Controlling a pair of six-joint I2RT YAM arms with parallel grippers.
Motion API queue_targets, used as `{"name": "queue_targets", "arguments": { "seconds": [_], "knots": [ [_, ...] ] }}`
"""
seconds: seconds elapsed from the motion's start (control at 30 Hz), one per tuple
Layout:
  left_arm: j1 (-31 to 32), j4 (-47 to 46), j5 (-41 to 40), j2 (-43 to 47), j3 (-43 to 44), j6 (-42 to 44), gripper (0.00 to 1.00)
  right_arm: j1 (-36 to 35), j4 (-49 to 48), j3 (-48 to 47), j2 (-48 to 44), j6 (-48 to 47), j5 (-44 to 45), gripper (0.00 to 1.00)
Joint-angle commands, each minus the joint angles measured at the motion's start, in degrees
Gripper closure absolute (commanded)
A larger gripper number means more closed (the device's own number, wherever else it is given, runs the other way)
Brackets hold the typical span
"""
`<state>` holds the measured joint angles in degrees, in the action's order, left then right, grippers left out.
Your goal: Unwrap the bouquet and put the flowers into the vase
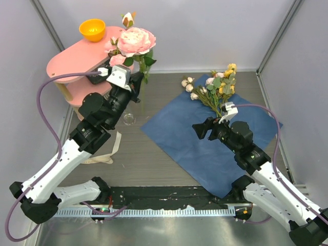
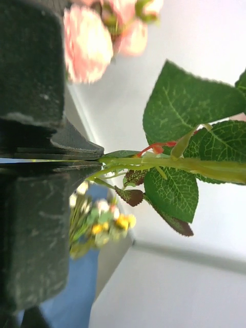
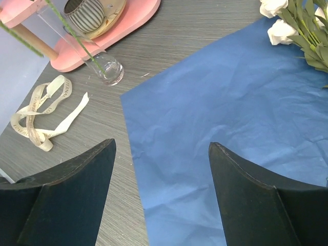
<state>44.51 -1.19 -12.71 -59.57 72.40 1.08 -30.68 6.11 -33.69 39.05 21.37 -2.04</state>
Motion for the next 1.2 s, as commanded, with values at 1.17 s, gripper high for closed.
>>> {"name": "queue_targets", "arguments": {
  "seconds": [1.17],
  "knots": [
    [-20.34,-28.51,-10.75,-3.36,-9.46,1.29,1.00,-0.17,-1.10,-3.13,1.73,0.26,0.99,0.21]
  ]
}}
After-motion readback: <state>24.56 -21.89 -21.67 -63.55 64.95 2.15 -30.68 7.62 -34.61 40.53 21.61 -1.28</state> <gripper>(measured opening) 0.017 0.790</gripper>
